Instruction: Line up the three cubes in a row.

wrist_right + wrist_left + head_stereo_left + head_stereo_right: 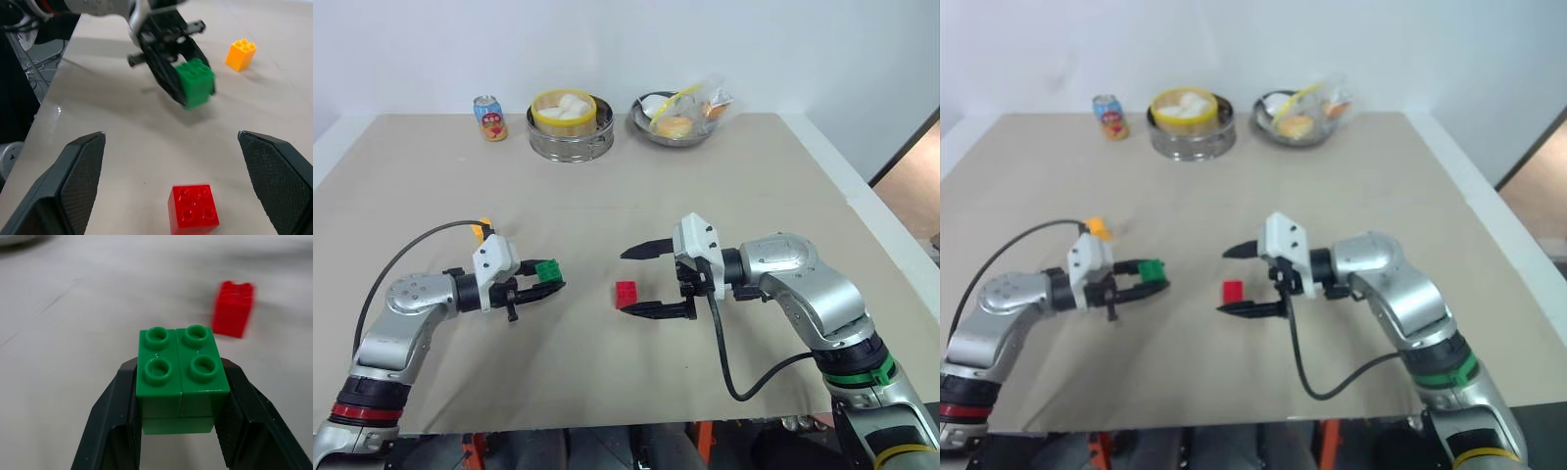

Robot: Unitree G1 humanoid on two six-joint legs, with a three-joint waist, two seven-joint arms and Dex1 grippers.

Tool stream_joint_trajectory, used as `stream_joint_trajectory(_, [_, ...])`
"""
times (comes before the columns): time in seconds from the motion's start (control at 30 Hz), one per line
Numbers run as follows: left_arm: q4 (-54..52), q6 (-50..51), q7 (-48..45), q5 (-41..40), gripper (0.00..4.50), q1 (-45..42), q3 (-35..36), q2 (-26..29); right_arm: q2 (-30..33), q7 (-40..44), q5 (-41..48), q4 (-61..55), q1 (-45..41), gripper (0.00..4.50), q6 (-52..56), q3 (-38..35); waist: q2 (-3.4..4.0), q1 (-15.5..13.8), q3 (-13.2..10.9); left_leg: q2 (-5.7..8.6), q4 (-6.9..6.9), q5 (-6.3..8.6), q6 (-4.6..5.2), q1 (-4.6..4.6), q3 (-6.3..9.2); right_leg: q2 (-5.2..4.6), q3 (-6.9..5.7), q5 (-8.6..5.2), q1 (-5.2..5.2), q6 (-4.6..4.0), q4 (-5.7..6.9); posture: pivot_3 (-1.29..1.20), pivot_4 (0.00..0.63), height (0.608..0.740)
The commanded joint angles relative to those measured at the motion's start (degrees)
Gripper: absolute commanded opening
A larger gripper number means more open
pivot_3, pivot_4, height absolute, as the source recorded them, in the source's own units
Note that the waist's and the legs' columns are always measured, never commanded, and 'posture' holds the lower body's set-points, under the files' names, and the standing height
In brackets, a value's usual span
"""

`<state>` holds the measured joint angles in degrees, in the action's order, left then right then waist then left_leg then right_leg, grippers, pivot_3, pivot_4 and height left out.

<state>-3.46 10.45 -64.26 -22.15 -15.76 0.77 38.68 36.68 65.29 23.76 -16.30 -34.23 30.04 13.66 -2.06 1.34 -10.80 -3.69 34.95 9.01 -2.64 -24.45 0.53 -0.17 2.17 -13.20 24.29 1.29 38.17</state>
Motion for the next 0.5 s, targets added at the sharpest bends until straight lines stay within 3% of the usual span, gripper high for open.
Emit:
stream_joint_trajectory(0.03, [0.50,-3.12,-4.18,0.37,1.35,-1.27,-1.10,1.29,0.57,1.08,-0.43,0.07,-0.70,4.50,-1.40,-0.49,0.00,0.00,0.00,0.00,0.01,0.00,0.00,0.01,-0.03,0.00,0.03,0.01,0.00,0.01,0.00,0.00,0.150,0.740])
stream_joint_trajectory(0.5, [12.05,-6.73,-11.38,3.75,1.35,-9.15,-7.08,-0.99,1.70,-0.08,0.42,-3.29,0.91,4.50,0.43,-1.87,0.00,0.00,0.00,-0.01,0.00,0.00,0.00,-0.02,-0.04,0.07,0.10,0.01,0.04,0.02,0.01,0.00,0.150,0.740])
